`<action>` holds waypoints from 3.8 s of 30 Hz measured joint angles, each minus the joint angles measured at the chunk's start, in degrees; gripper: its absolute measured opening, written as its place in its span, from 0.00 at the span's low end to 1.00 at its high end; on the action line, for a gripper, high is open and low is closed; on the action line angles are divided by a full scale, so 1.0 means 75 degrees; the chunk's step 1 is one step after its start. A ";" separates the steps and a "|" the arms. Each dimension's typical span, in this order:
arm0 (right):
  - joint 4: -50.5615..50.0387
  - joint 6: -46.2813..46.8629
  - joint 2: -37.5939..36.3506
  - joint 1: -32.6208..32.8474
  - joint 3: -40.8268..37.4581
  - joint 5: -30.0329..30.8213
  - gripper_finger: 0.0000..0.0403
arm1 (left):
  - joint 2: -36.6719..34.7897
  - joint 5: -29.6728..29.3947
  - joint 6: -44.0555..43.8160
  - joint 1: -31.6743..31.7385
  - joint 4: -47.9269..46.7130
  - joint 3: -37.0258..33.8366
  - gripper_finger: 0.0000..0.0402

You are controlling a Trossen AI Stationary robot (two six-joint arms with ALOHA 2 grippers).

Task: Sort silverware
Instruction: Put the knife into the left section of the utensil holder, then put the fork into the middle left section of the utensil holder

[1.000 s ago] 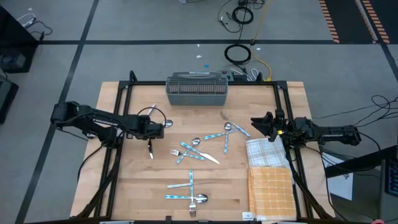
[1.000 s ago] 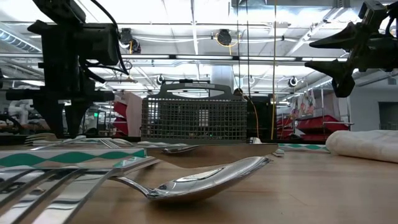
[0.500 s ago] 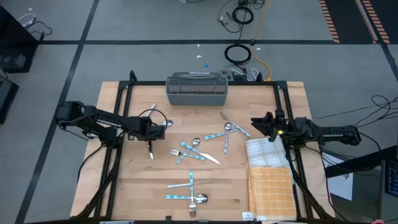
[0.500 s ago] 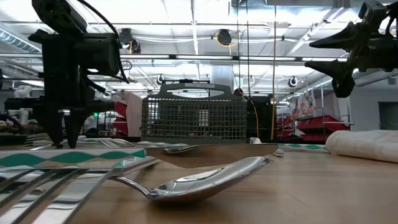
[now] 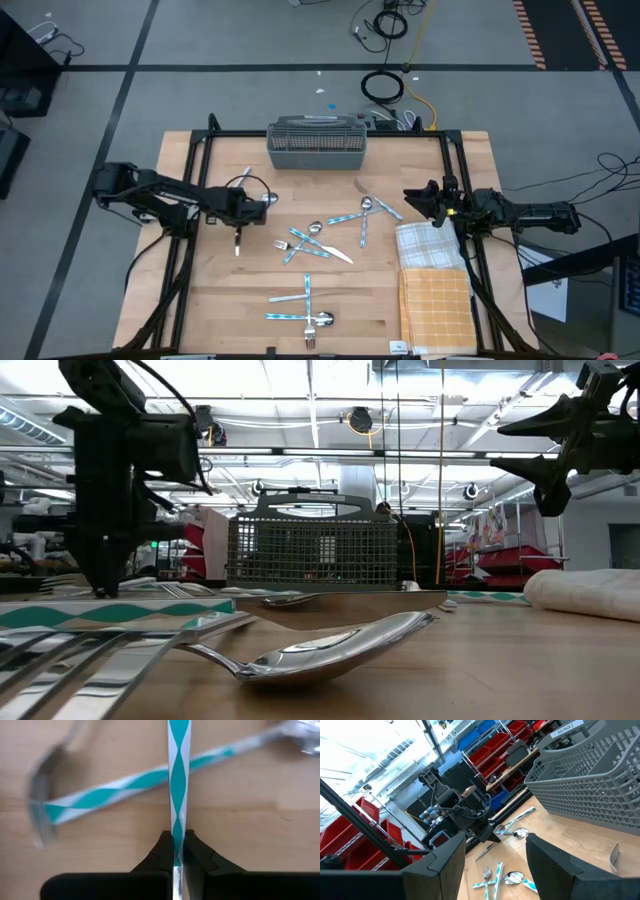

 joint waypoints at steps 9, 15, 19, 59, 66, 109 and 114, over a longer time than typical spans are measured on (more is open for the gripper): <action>-0.0025 0.0000 -0.0002 0.0001 -0.0003 0.0000 0.49 | -0.0011 0.0058 0.0023 -0.0322 0.0535 0.0806 0.05; -0.0060 -0.0001 -0.0002 -0.0001 -0.0003 0.0000 0.49 | -0.0030 -0.0564 0.0612 -0.0466 0.0759 0.1594 0.05; -0.0063 -0.0003 -0.0002 0.0000 -0.0003 0.0000 0.49 | -0.0044 -0.1550 0.1929 -0.0466 0.1288 0.2139 0.05; -0.0040 0.0675 -0.0002 -0.0013 -0.0003 0.1273 0.49 | -0.0734 -0.1956 1.1362 0.3947 1.2103 -0.0631 0.05; 0.0001 0.0684 -0.0002 -0.0013 -0.0003 0.1431 0.49 | 0.0264 -0.1928 1.1269 0.3961 1.3237 -0.0917 0.05; -0.0005 -0.0172 -0.0002 -0.0013 -0.0003 0.1396 0.52 | -0.2455 -0.1706 0.7826 0.3544 0.0216 0.2212 0.38; -0.0005 -0.0236 -0.0002 -0.0013 -0.0003 0.1397 0.52 | -0.2176 -0.1554 0.7041 0.3545 -0.0680 0.1802 0.38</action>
